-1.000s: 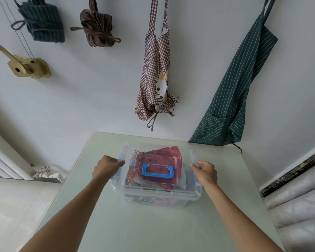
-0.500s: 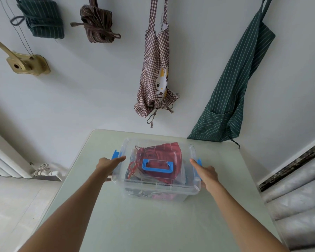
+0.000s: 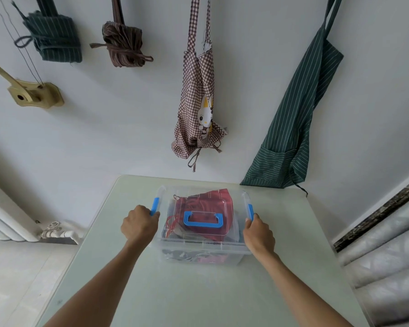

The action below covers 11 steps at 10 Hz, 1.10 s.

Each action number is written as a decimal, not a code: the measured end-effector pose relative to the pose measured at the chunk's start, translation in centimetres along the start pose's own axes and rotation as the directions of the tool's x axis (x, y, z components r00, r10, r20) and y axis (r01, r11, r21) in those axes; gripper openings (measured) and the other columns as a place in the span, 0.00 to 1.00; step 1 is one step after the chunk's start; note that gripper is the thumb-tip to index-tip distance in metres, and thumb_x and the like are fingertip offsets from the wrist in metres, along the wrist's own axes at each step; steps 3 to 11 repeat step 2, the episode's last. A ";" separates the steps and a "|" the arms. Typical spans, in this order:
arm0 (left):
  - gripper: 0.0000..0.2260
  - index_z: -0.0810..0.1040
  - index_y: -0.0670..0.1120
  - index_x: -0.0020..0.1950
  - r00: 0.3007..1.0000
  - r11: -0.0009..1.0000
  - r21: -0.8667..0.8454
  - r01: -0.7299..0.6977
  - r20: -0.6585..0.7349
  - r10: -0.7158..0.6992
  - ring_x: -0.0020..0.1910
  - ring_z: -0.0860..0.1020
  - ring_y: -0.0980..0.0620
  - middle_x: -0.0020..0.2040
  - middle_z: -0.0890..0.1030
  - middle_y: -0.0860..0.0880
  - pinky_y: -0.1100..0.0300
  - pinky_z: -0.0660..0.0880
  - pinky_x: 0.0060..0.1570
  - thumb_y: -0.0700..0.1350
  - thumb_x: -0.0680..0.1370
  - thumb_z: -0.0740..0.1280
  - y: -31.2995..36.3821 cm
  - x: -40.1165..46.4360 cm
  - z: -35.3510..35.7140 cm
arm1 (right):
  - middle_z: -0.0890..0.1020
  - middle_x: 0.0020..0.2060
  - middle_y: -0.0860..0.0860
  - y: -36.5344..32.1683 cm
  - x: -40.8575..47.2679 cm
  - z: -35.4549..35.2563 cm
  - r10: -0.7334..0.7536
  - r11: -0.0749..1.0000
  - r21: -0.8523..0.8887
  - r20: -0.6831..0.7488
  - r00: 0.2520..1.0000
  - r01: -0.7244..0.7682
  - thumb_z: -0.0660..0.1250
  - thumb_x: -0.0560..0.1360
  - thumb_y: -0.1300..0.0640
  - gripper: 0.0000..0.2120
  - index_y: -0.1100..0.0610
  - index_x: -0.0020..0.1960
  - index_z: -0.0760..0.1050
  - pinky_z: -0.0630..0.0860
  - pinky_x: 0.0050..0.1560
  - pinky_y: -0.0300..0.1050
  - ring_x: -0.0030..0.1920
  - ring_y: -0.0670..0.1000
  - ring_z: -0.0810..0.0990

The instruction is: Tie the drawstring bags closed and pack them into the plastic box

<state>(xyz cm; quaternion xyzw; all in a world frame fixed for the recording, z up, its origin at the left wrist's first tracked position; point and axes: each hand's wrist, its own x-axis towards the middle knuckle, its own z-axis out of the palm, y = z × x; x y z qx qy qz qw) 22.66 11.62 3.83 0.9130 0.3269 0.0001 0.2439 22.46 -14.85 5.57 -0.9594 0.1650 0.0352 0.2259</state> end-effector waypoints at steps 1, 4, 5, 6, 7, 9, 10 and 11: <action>0.18 0.79 0.44 0.58 0.999 0.999 -0.039 0.005 0.046 -0.003 0.43 0.78 0.45 0.47 0.82 0.46 0.55 0.75 0.44 0.55 0.77 0.64 0.2 -0.2 -0.4 | 0.78 0.58 0.58 0.0 -0.3 0.1 0.015 0.999 0.035 0.042 0.999 -0.016 0.50 0.82 0.51 0.21 0.60 0.71 0.63 0.74 0.52 0.50 0.56 0.59 0.78; 0.28 0.67 0.45 0.72 0.991 0.992 -0.125 -0.005 0.130 0.021 0.61 0.75 0.42 0.65 0.75 0.43 0.50 0.72 0.57 0.61 0.78 0.58 -1.3 -1.9 -1.4 | 0.67 0.70 0.58 0.9 -0.9 -1.3 0.020 0.992 0.119 0.134 0.991 -0.036 0.50 0.81 0.46 0.27 0.58 0.76 0.52 0.69 0.63 0.52 0.67 0.58 0.70; 0.28 0.67 0.45 0.72 0.991 0.992 -0.125 -0.005 0.130 0.021 0.61 0.75 0.42 0.65 0.75 0.43 0.50 0.72 0.57 0.61 0.78 0.58 -1.3 -1.9 -1.4 | 0.67 0.70 0.58 0.9 -0.9 -1.3 0.020 0.992 0.119 0.134 0.991 -0.036 0.50 0.81 0.46 0.27 0.58 0.76 0.52 0.69 0.63 0.52 0.67 0.58 0.70; 0.28 0.67 0.45 0.72 0.991 0.992 -0.125 -0.005 0.130 0.021 0.61 0.75 0.42 0.65 0.75 0.43 0.50 0.72 0.57 0.61 0.78 0.58 -1.3 -1.9 -1.4 | 0.67 0.70 0.58 0.9 -0.9 -1.3 0.020 0.992 0.119 0.134 0.991 -0.036 0.50 0.81 0.46 0.27 0.58 0.76 0.52 0.69 0.63 0.52 0.67 0.58 0.70; 0.28 0.67 0.45 0.72 0.991 0.992 -0.125 -0.005 0.130 0.021 0.61 0.75 0.42 0.65 0.75 0.43 0.50 0.72 0.57 0.61 0.78 0.58 -1.3 -1.9 -1.4 | 0.67 0.70 0.58 0.9 -0.9 -1.3 0.020 0.992 0.119 0.134 0.991 -0.036 0.50 0.81 0.46 0.27 0.58 0.76 0.52 0.69 0.63 0.52 0.67 0.58 0.70; 0.28 0.67 0.45 0.72 0.991 0.992 -0.125 -0.005 0.130 0.021 0.61 0.75 0.42 0.65 0.75 0.43 0.50 0.72 0.57 0.61 0.78 0.58 -1.3 -1.9 -1.4 | 0.67 0.70 0.58 0.9 -0.9 -1.3 0.020 0.992 0.119 0.134 0.991 -0.036 0.50 0.81 0.46 0.27 0.58 0.76 0.52 0.69 0.63 0.52 0.67 0.58 0.70; 0.28 0.67 0.45 0.72 0.991 0.992 -0.125 -0.005 0.130 0.021 0.61 0.75 0.42 0.65 0.75 0.43 0.50 0.72 0.57 0.61 0.78 0.58 -1.3 -1.9 -1.4 | 0.67 0.70 0.58 0.9 -0.9 -1.3 0.020 0.992 0.119 0.134 0.991 -0.036 0.50 0.81 0.46 0.27 0.58 0.76 0.52 0.69 0.63 0.52 0.67 0.58 0.70; 0.28 0.67 0.45 0.72 0.991 0.992 -0.125 -0.005 0.130 0.021 0.61 0.75 0.42 0.65 0.75 0.43 0.50 0.72 0.57 0.61 0.78 0.58 -1.3 -1.9 -1.4 | 0.67 0.70 0.58 0.9 -0.9 -1.3 0.020 0.992 0.119 0.134 0.991 -0.036 0.50 0.81 0.46 0.27 0.58 0.76 0.52 0.69 0.63 0.52 0.67 0.58 0.70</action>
